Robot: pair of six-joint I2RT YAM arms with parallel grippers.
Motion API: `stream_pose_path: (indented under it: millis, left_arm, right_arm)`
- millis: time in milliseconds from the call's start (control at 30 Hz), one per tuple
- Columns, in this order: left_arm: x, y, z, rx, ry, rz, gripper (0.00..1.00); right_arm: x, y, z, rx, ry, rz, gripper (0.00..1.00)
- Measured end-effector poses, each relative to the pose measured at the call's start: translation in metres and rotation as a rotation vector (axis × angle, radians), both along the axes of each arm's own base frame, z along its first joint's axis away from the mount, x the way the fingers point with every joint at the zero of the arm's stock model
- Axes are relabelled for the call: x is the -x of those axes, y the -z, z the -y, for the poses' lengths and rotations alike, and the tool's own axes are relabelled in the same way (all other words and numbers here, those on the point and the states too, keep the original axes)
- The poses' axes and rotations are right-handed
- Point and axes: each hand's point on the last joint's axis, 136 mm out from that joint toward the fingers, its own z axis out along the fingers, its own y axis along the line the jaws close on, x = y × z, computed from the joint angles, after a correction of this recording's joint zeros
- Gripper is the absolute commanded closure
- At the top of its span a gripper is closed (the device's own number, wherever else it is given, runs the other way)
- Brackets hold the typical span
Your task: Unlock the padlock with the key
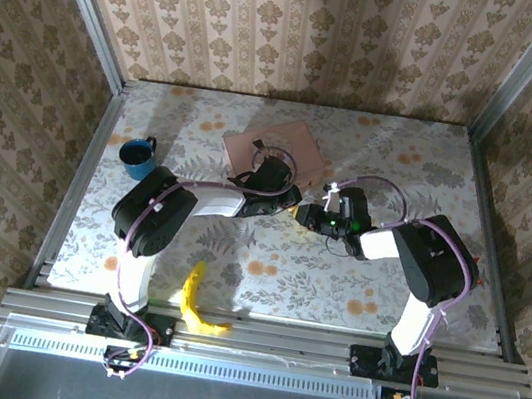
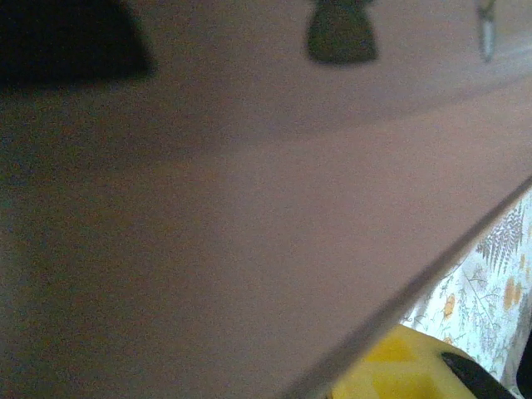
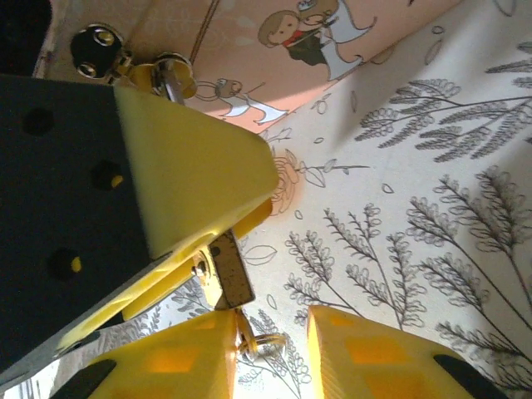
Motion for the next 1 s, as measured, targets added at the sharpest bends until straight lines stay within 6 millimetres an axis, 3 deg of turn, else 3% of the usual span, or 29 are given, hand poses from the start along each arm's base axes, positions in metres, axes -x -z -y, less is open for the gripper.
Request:
stream_pose_path:
  millis: [500,800,1000]
  left_arm:
    - [0.000,0.000,0.000,0.008,0.000,0.008,1.00]
    - [0.001,0.000,0.000,0.010,0.001,0.006,1.00]
    - [0.001,-0.001,0.000,0.016,-0.001,0.002,1.00]
  right_arm:
    - [0.001,-0.025,0.009,0.151,0.039,0.117,0.68]
    - [0.024,-0.002,0.004,0.369,-0.004,0.111,0.70]
    - [0.020,-0.009,-0.003,0.456,-0.008,0.151,0.69]
